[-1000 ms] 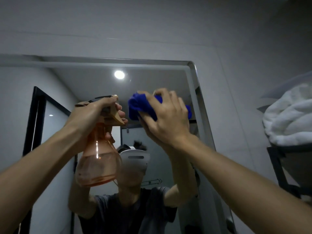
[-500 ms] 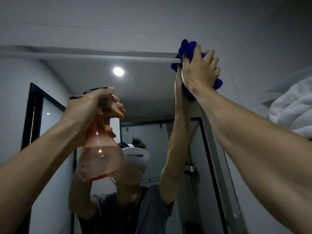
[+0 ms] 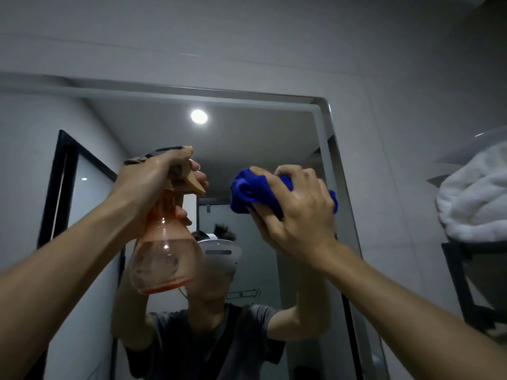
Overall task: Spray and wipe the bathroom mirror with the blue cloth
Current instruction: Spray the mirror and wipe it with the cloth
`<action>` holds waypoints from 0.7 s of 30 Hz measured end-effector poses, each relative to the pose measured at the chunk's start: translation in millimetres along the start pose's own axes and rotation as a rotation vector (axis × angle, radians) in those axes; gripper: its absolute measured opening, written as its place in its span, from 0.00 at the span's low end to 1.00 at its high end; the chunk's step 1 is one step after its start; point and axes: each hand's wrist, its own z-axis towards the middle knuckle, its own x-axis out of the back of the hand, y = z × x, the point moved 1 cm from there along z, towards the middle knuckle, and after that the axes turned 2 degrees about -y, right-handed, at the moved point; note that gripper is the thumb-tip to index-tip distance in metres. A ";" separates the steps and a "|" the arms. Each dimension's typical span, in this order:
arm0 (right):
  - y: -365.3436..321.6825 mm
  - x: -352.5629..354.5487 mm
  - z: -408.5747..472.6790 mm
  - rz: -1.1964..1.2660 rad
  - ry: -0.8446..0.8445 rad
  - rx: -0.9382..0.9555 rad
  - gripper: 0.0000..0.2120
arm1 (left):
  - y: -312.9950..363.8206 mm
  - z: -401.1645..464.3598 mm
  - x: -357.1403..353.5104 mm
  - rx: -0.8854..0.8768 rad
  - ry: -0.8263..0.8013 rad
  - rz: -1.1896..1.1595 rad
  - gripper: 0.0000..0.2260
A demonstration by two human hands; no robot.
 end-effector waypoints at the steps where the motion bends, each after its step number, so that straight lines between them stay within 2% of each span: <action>1: 2.8 1.3 -5.2 -0.004 0.008 -0.023 0.27 | 1.0 -1.7 -0.2 0.009 0.003 -0.006 0.12; 9: 3.2 0.8 -7.4 -0.064 -0.023 -0.088 0.26 | 9.5 -27.1 38.4 0.093 0.047 -0.036 0.16; 14: 0.6 2.7 -5.9 -0.095 -0.033 -0.105 0.26 | 24.3 -38.1 79.5 0.102 0.048 0.005 0.14; 17: -2.4 5.3 -5.3 -0.091 -0.030 -0.123 0.25 | 24.3 -40.8 93.9 0.053 0.113 0.065 0.11; 21: -6.0 8.2 -4.3 -0.110 -0.065 -0.162 0.25 | 22.1 -39.5 104.3 0.082 0.088 -0.012 0.11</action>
